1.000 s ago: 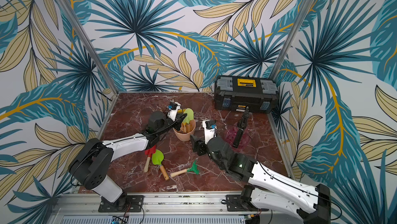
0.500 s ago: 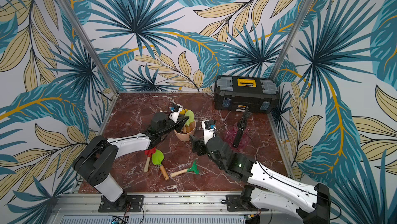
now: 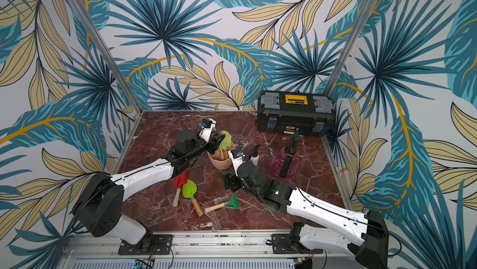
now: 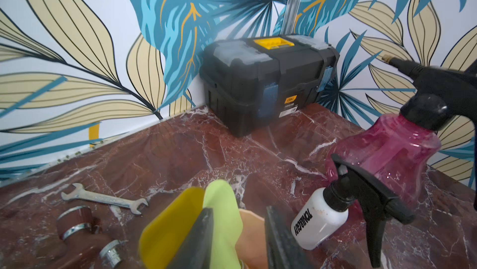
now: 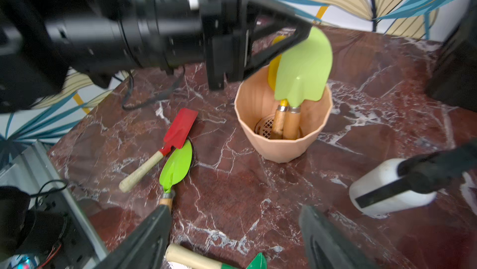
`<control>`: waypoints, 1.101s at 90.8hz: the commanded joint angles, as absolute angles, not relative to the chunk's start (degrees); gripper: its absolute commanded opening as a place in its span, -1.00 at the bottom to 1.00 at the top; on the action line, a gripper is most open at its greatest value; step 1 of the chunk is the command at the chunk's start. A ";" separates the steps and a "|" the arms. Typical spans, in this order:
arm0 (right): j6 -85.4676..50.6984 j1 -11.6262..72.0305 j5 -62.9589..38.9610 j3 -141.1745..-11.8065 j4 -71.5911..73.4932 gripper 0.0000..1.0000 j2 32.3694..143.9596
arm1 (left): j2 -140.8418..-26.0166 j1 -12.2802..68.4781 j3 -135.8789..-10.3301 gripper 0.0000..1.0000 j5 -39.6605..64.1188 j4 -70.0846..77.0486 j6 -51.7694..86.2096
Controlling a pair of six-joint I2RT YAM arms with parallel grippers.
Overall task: Organize the gardening tools
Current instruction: Place the gardening tool in the container, then pick up the gardening tool from the center of the board.
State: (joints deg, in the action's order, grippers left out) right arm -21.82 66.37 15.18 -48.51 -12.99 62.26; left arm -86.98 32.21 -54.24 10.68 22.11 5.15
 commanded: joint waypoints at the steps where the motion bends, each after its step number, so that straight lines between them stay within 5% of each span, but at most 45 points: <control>1: -20.12 66.45 4.58 -50.33 -15.57 0.65 66.54 | -83.09 32.26 -56.62 -0.24 7.84 16.34 3.56; 47: -22.67 71.47 -10.42 -55.22 -11.82 0.60 87.25 | -63.91 31.94 -51.74 -0.24 -2.38 4.43 4.00; 100: -21.40 76.28 -1.81 -69.60 -19.44 0.22 109.77 | -53.54 31.82 -44.62 -0.23 -7.86 1.34 5.41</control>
